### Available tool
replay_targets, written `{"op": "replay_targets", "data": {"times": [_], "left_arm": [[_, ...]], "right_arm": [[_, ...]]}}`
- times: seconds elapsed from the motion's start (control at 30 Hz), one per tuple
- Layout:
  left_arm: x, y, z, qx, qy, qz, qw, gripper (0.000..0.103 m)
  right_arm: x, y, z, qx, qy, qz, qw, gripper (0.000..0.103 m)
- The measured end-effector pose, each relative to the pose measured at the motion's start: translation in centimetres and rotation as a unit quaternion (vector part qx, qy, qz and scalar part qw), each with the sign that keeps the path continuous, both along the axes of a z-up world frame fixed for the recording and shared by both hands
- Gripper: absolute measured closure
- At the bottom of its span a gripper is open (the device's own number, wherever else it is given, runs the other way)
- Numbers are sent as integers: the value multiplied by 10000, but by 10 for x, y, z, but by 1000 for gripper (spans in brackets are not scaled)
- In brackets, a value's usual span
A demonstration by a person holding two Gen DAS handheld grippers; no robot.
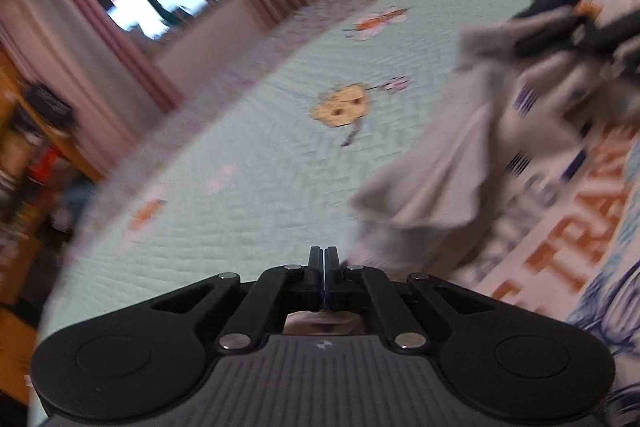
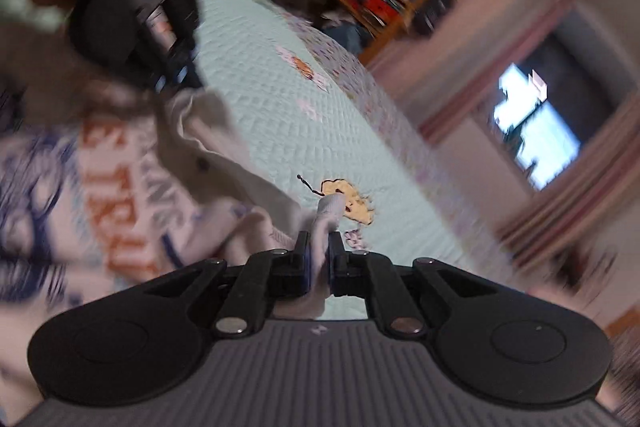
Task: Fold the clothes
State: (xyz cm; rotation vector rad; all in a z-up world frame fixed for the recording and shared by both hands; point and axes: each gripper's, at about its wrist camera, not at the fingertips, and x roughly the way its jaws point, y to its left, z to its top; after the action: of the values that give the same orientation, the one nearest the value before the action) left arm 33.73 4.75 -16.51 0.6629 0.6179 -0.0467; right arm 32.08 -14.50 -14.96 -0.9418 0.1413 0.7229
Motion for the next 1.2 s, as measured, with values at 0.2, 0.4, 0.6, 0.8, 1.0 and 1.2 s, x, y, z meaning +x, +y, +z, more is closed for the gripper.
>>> {"op": "replay_targets", "data": {"times": [0.2,0.4,0.6,0.8,1.0,1.2], "left_arm": [[54,5,12,-6,-488,884,9949,103],[75,31,43,-1297,264,757,9883,90],[35,33,30,-1152,302,-31,9929,51],[39,31,36,-1365,137,-236,9903,37],[57,15,17,-906,1067,-819,9868,25],[59,21,13,-1212,1849,-1178,9681,51]], "right_arm": [[29,18,5,-38,-542,-405,9977,93],[54,41,-1,5,-709,-557,9959,93],[-2,12,-9,156,-1085,-137,9939,93],[-41,-7,-23,30,-1255,180,9919,93],[-59,-7,-41,-256,-1283,430,9905,93],[-56,-9,-37,-159,-1032,324,9940,92]]}}
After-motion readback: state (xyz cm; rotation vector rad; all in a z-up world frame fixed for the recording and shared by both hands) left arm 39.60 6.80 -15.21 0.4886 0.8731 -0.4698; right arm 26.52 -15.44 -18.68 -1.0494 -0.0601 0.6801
